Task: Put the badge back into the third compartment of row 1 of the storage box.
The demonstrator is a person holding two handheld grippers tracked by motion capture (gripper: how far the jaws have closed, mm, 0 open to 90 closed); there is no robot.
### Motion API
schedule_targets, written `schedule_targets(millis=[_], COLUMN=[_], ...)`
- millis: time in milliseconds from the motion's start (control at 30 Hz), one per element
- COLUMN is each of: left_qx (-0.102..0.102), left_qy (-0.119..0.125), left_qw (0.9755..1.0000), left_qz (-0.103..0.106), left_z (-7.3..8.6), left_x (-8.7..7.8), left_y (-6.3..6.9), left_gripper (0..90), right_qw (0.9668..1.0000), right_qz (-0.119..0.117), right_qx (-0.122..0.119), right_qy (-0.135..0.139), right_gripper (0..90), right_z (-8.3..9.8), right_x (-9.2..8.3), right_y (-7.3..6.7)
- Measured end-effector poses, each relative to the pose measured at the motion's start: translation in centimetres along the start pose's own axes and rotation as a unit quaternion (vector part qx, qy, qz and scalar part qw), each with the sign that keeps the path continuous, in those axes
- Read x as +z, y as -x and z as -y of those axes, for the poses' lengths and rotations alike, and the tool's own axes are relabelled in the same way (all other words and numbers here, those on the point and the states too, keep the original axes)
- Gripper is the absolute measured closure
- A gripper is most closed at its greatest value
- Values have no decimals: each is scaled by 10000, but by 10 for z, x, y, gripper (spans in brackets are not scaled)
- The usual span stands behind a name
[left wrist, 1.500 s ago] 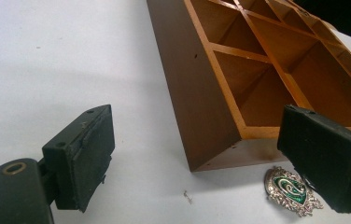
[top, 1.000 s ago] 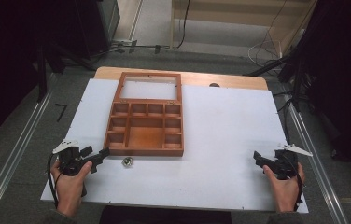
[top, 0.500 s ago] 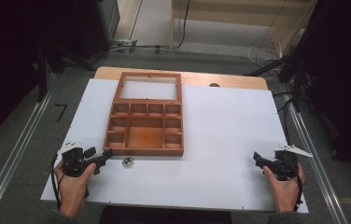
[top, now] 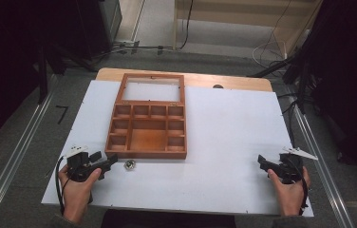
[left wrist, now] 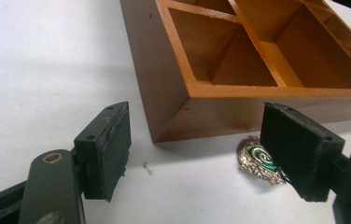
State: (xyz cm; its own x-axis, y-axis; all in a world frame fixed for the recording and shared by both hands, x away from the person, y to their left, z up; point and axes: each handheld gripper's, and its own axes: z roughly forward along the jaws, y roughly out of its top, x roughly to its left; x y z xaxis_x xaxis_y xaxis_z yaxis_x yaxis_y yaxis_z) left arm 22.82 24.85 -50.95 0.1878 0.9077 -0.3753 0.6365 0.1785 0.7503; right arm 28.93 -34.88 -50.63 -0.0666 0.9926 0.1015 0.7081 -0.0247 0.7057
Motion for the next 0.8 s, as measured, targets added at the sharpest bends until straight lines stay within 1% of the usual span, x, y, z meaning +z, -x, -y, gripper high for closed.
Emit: schedule_targets(millis=[367,433,633,700,800], left_qx=[73,61,119,141,110], left_qy=[-101,-104,-162,-174,-147], left_qw=[9999,9999,9998,9997,9998], left_qz=[4,10,13,-23,-37], left_z=[3,3,5,5,6], left_x=[1,2,2,2,1], left_y=[6,7,11,12,12], left_gripper=[273,287,337,338,351], right_qw=[10000,10000,10000,10000,10000], right_qz=[-4,-4,-3,-3,2], right_qx=[1,5,12,10,21], right_qy=[-6,-9,-28,-24,-39], right_gripper=[54,54,54,54,54], right_z=[0,0,0,0,0], right_x=[0,0,0,0,1], right_y=[0,0,0,0,0])
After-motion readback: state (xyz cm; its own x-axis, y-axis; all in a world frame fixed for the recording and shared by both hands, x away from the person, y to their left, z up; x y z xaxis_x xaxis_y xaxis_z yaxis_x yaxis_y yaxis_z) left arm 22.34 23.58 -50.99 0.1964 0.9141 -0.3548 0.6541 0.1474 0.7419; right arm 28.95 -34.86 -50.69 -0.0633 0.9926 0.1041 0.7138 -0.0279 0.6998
